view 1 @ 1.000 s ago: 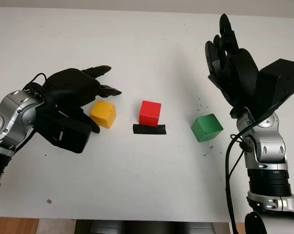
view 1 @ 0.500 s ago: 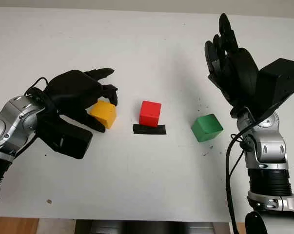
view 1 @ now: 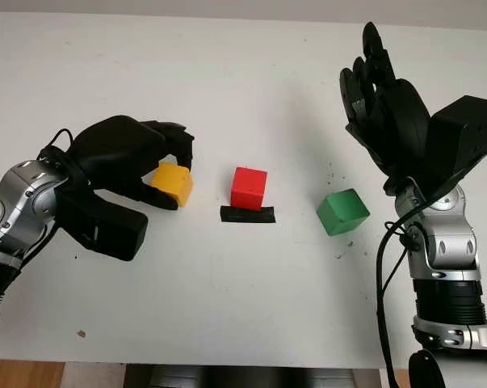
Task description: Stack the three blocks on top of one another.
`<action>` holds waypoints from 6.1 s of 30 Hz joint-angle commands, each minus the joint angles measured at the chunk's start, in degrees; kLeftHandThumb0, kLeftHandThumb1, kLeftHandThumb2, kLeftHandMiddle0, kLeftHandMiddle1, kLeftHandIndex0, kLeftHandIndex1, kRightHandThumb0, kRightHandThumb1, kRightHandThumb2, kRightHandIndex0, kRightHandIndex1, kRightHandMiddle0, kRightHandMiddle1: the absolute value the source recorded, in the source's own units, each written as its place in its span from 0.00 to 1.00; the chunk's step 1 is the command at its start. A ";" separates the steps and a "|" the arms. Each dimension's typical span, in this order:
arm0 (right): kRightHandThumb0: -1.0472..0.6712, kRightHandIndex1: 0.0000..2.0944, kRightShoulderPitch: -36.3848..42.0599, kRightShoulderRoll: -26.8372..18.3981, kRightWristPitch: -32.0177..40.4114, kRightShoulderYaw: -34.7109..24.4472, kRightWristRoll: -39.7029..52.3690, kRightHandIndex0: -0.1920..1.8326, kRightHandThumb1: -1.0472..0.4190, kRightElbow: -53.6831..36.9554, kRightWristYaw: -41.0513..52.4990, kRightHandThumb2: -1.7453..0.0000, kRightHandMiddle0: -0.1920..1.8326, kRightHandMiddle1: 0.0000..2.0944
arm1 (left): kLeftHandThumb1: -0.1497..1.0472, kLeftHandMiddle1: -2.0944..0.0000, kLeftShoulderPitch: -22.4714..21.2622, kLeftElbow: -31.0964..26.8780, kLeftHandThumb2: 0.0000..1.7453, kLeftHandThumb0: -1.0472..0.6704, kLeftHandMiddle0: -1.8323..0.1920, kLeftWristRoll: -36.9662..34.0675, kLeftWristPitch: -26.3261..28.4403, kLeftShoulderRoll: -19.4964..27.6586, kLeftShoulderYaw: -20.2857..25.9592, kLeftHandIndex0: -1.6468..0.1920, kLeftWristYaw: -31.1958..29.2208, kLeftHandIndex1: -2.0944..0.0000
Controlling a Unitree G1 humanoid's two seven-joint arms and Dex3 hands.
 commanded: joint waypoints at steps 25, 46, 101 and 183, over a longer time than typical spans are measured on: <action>0.18 0.00 -0.05 0.18 -1.20 0.49 -0.51 0.00 0.00 -0.59 -0.26 0.72 0.00 0.00 | 1.00 0.97 2.85 -13.38 0.07 0.32 0.75 -38.88 19.73 -14.98 9.24 0.77 -9.53 0.26; 0.18 0.00 0.72 0.48 0.33 0.28 -0.26 0.00 0.00 -1.70 -0.97 0.73 0.00 0.00 | 0.99 0.98 1.04 -2.94 0.03 0.31 0.75 -40.88 27.88 -26.47 5.76 0.69 -10.54 0.26; 0.18 0.00 0.50 -0.10 0.55 0.17 -0.39 0.00 0.00 -1.86 0.32 0.72 0.00 0.00 | 0.98 0.98 3.43 -7.09 0.03 0.17 0.94 -31.83 26.60 -25.01 3.74 0.87 -10.17 0.96; 0.28 0.05 16.61 -34.24 -27.71 6.35 -37.50 0.38 0.17 -12.08 11.66 0.97 0.36 0.47 | 1.00 0.98 9.57 -6.40 0.21 0.14 0.98 -47.00 25.64 -29.57 22.25 0.97 6.99 0.97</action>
